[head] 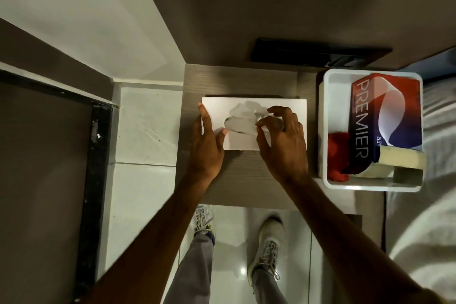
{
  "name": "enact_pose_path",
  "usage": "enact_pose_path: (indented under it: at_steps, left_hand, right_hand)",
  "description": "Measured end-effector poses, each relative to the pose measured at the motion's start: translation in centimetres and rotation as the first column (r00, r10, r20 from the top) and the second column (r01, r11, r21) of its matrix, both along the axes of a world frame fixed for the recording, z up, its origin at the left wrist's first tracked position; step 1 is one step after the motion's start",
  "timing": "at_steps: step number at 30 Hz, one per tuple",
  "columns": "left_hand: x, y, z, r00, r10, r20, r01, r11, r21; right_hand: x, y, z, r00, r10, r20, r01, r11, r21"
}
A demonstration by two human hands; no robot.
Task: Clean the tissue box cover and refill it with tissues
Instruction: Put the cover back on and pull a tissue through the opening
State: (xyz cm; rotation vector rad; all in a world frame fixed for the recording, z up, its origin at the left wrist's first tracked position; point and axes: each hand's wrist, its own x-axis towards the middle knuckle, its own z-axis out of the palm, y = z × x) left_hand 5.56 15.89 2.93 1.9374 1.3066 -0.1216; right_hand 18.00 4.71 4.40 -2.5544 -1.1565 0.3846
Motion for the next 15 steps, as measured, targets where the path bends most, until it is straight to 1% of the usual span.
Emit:
enact_pose_path:
  at_steps: [6, 9, 11, 13, 15]
  left_hand:
    - [-0.2, 0.0, -0.2, 1.000, -0.002, 0.008, 0.002, 1.000, -0.004]
    - [-0.3, 0.0, -0.2, 1.000, -0.013, 0.009, 0.013, 1.000, 0.018]
    - [-0.3, 0.0, -0.3, 1.000, -0.024, 0.018, 0.023, 0.999, 0.028]
    - [-0.3, 0.1, -0.3, 0.999, -0.025, 0.027, 0.024, 0.999, 0.027]
    - [-0.2, 0.2, -0.2, 0.999, -0.030, 0.025, 0.029, 0.999, 0.033]
  right_hand:
    - [0.4, -0.3, -0.1, 1.000, -0.003, -0.028, 0.003, 1.000, 0.007]
    - [0.5, -0.5, -0.3, 0.998, -0.057, -0.028, 0.058, 0.998, 0.039]
    - [0.7, -1.2, -0.5, 0.989, -0.147, 0.008, 0.147, 0.988, 0.054]
    - [0.9, -2.4, -0.9, 0.959, -0.283, 0.010, 0.282, 0.958, 0.047]
    - [0.8, -3.9, -1.6, 0.919, -0.384, -0.090, 0.386, 0.922, 0.011]
